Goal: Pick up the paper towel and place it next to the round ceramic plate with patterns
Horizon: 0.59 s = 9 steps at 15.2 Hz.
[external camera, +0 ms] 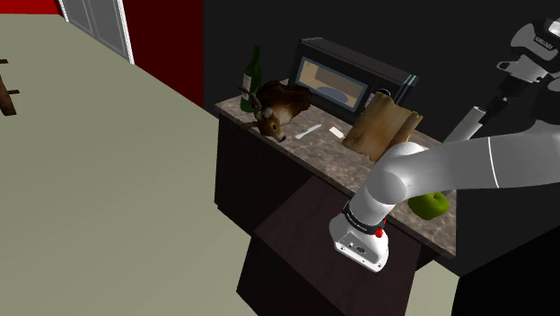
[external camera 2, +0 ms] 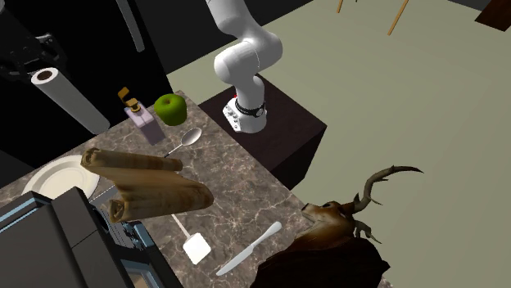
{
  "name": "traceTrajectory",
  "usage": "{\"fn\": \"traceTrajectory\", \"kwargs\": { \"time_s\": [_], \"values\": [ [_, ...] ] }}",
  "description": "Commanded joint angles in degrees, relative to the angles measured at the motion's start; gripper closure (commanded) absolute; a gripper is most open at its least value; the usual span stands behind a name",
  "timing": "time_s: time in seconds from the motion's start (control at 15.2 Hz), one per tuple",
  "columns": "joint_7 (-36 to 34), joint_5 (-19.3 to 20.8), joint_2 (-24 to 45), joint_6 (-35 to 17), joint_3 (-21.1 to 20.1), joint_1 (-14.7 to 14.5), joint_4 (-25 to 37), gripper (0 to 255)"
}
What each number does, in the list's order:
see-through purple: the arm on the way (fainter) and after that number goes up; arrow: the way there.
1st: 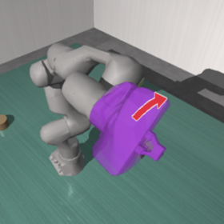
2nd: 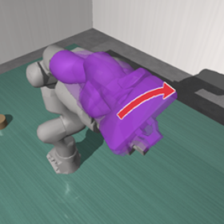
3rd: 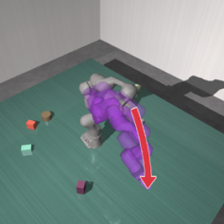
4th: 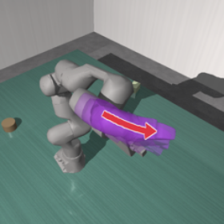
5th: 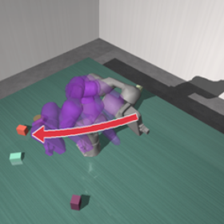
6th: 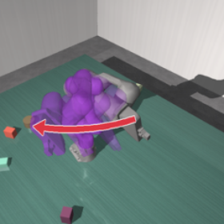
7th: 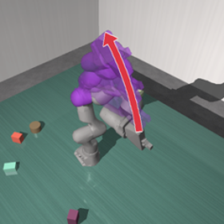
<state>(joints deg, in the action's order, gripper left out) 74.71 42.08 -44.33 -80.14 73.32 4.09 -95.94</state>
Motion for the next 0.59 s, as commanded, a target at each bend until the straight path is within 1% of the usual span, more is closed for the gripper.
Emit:
{"fn": "traceTrajectory", "kwargs": {
  "time_s": [0.0,0.53],
  "values": [
    [-0.30,0.48,-0.61,-1.12,0.15,0.58,-1.59,255],
    [-1.81,2.55,-2.78,-5.76,1.63,2.04,-7.58,255]
  ]
}}
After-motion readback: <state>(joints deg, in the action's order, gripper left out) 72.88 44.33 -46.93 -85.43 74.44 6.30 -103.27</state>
